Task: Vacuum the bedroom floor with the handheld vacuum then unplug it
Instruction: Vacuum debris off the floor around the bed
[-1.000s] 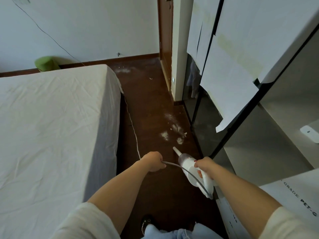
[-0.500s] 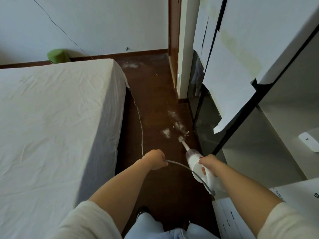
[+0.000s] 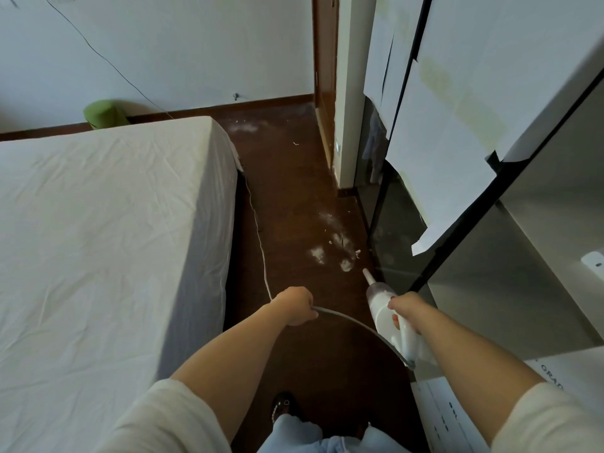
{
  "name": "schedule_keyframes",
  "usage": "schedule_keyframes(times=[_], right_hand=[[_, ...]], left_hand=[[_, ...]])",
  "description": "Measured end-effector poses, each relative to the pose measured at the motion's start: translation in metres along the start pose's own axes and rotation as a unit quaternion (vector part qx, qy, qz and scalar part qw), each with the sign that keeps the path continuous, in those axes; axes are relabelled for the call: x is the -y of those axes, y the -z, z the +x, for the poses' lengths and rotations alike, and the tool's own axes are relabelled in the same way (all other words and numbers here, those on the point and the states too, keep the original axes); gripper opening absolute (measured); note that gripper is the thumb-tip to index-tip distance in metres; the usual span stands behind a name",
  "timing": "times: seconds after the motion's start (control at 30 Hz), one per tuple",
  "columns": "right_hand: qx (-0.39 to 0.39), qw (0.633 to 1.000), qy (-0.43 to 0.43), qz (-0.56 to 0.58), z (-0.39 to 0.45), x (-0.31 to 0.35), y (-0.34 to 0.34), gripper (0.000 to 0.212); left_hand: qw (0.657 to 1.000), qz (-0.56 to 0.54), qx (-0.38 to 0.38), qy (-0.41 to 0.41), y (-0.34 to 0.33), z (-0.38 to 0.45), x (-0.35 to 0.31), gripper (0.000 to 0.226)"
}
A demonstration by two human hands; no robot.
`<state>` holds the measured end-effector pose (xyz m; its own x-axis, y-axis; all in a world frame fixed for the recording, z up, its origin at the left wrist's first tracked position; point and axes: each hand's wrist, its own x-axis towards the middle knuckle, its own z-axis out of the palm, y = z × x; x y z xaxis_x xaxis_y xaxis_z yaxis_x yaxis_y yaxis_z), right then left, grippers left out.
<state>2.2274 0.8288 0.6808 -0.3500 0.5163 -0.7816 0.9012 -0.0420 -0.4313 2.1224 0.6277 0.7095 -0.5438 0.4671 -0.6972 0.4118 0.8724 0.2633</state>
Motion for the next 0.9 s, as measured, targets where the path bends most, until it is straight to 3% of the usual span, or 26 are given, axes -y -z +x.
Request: schedule_keyframes(times=[0.9], right_hand=[[0.051,0.999,0.01,0.016,0.01,0.018,-0.036,0.032]], left_hand=[[1.0,-0.026,0.004,0.01,0.012,0.004,0.03,0.029]])
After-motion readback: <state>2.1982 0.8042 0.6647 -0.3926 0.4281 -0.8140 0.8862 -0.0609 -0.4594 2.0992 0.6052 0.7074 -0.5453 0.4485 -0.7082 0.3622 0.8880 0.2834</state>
